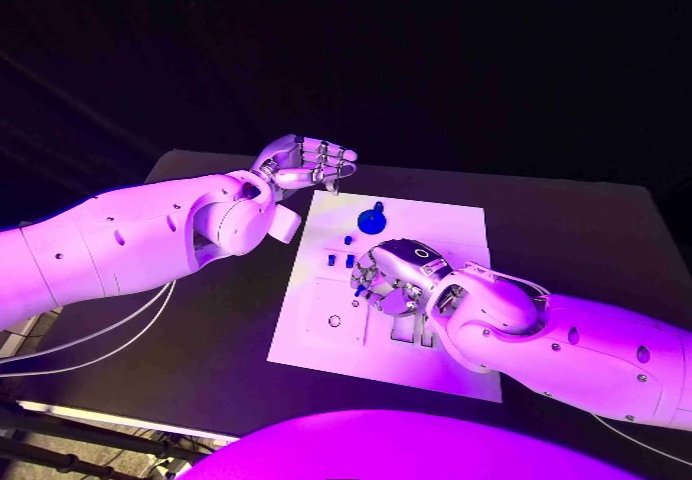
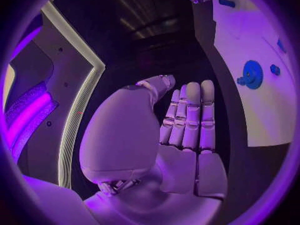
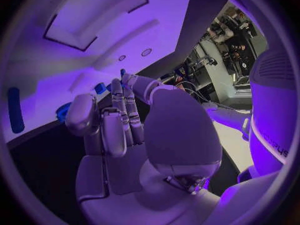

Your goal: Assemble the parts on the task board

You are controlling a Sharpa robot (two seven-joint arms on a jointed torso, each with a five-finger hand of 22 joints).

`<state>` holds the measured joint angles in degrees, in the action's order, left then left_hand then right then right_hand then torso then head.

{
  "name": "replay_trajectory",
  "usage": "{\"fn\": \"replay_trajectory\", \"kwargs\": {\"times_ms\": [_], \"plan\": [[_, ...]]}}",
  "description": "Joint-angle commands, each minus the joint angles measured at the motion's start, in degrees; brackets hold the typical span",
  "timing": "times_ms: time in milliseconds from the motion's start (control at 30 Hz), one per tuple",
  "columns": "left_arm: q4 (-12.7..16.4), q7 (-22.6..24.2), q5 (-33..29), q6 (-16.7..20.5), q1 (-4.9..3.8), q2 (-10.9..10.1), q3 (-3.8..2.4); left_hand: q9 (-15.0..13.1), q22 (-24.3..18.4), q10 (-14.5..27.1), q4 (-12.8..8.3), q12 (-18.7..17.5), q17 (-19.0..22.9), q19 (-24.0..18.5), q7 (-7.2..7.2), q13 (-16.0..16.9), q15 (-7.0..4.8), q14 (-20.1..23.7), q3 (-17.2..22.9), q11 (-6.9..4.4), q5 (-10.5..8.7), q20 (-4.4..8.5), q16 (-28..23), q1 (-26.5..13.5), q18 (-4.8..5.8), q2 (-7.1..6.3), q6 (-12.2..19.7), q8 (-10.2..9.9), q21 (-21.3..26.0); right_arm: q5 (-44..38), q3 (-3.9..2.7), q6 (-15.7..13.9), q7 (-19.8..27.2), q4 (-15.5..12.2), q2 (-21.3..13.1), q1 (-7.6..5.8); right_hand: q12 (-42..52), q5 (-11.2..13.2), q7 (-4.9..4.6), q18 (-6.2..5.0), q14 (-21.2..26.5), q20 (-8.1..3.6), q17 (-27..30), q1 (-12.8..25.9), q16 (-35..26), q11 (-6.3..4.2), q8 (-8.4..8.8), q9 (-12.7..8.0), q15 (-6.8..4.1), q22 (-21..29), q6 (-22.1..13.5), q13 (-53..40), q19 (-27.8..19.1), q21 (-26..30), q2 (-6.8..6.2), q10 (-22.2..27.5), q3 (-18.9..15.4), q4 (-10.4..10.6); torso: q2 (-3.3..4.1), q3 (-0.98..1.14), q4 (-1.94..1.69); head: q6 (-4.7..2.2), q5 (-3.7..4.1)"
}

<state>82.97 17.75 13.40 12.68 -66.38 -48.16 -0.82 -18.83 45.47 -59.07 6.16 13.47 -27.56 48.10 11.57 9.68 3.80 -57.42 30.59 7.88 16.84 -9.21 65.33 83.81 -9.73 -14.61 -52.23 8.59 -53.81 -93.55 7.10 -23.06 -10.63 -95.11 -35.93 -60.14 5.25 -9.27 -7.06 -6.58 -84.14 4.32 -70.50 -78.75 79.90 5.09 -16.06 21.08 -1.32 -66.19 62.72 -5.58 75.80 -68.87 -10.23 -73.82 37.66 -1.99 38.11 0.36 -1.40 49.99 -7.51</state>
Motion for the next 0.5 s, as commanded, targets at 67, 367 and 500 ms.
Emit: {"fn": "replay_trajectory", "kwargs": {"times_ms": [67, 367, 500], "plan": [[0.0, 0.9, -0.5, -0.1, -0.05, 0.2, -0.04, 0.1, 0.0, 0.4, -0.2, 0.2, 0.1, -0.4, 0.07, 0.1, -0.12, 0.4, -0.1, 0.08, 0.18, 0.13, -0.3, 0.3, -0.71, 0.34, 0.6, -0.3, 0.4, -1.5, 0.03, 3.1, -0.7, 0.0, 0.2, 0.33, -0.1, 0.1, -0.15, 0.76, -2.6, 0.02, 0.1, 0.0, 0.3, -2.18, -0.32, 0.1, -0.21, 0.0, -0.2, -2.0, -0.3, 0.2, 0.73, -2.4, 0.4, -0.1, 0.04, 0.06, 0.04, 0.01, -0.5], [-0.1, 0.9, -0.5, -0.2, -0.06, 0.3, -0.04, 0.1, 0.0, 0.4, -0.2, 0.2, 0.1, -0.4, 0.07, 0.1, -0.12, 0.4, -0.1, 0.08, 0.18, 0.13, -0.3, 0.3, -0.71, 0.34, 0.6, -0.3, 0.4, -2.3, 0.1, 4.2, -1.0, 0.3, 0.5, 0.77, -0.1, 0.1, -0.15, 0.76, -2.6, 0.02, 0.1, 0.0, 0.3, -2.18, -0.32, 0.1, -0.21, 0.0, -0.2, -2.0, -0.3, 0.2, 0.73, -2.4, 0.4, -0.1, -0.06, 0.12, 0.19, 0.01, -0.26], [-0.2, 0.7, -0.3, -0.4, -0.06, 0.2, -0.04, 0.1, 0.1, 0.5, -0.3, 0.2, 0.1, -0.4, 0.1, 0.1, -0.1, 0.4, -0.2, 0.1, 0.18, 0.11, -0.3, 0.3, -0.71, 0.37, 0.7, -0.3, 0.4, -2.4, 0.1, 4.2, -1.0, 0.4, 0.8, 0.92, -0.1, 0.1, -0.15, 0.76, -2.6, 0.02, 0.1, 0.0, 0.3, -2.18, -0.32, 0.1, -0.21, 0.0, -0.2, -2.0, -0.3, 0.2, 0.73, -2.4, 0.4, -0.1, -0.06, 0.11, 0.15, 0.01, -0.38]]}}
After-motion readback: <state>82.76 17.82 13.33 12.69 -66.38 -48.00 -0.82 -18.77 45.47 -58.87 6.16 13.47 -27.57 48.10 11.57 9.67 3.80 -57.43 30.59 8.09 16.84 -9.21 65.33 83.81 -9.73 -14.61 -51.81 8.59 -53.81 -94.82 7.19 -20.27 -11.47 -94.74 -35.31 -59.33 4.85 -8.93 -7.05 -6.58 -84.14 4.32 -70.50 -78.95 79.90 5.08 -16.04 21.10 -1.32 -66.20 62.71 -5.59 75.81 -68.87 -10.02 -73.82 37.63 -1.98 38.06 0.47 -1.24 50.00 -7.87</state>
